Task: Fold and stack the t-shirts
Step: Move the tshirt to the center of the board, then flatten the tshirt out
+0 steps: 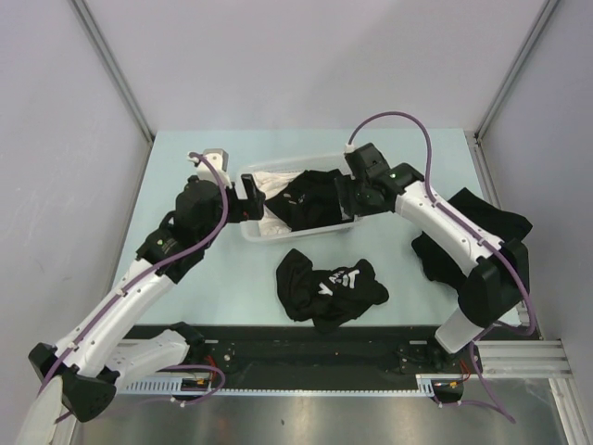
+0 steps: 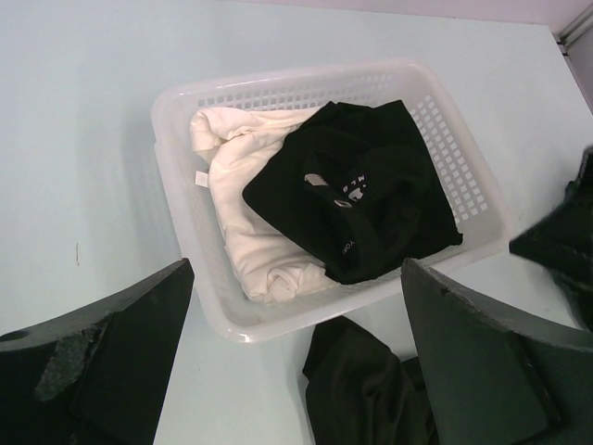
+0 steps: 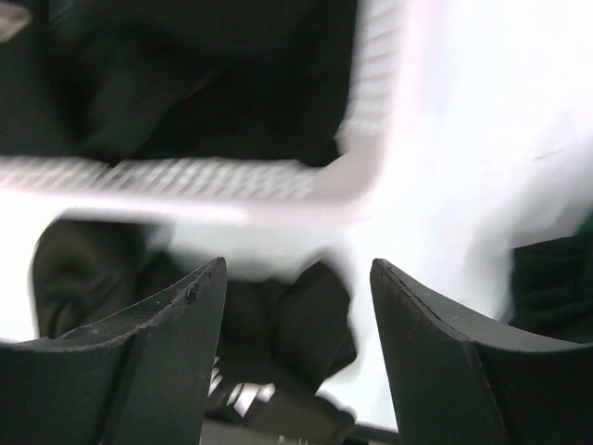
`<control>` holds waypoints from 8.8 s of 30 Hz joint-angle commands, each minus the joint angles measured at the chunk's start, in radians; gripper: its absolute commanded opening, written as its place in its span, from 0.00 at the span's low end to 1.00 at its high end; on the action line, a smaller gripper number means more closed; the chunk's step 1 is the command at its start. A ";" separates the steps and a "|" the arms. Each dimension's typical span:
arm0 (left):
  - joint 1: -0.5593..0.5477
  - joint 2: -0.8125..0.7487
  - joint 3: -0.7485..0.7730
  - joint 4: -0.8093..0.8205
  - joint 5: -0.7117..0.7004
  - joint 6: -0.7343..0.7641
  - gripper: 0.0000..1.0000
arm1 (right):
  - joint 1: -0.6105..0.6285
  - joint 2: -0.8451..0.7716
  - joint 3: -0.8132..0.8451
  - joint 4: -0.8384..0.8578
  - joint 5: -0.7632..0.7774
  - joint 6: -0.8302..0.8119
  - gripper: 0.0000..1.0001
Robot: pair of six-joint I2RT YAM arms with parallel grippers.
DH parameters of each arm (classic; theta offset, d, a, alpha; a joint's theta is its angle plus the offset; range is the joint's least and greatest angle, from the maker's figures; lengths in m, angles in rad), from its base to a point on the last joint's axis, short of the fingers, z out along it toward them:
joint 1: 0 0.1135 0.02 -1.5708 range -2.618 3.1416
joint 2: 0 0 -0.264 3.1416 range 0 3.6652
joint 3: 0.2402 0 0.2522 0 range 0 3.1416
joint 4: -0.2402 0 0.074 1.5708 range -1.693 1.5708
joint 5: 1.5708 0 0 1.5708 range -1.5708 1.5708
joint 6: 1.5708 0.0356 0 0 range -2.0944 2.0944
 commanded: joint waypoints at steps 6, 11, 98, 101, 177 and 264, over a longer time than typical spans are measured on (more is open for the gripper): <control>-0.004 -0.074 -0.037 0.007 0.005 -0.021 0.99 | -0.109 0.082 -0.024 0.137 0.037 0.006 0.68; -0.004 -0.081 -0.033 -0.010 0.002 -0.022 1.00 | -0.117 0.120 -0.031 0.163 0.001 0.003 0.67; -0.004 -0.164 0.057 -0.201 -0.149 -0.012 1.00 | 0.118 0.812 0.599 0.292 -0.314 0.057 0.00; -0.003 -0.163 0.057 -0.191 -0.150 -0.012 0.99 | 0.147 0.811 0.591 0.263 -0.340 0.046 0.00; -0.003 -0.245 -0.073 -0.138 -0.058 -0.068 1.00 | 0.113 0.528 0.343 0.335 -0.368 0.049 0.67; -0.077 0.770 0.256 -0.115 0.051 -0.004 0.40 | -0.292 -0.033 0.088 0.354 -0.372 0.032 0.85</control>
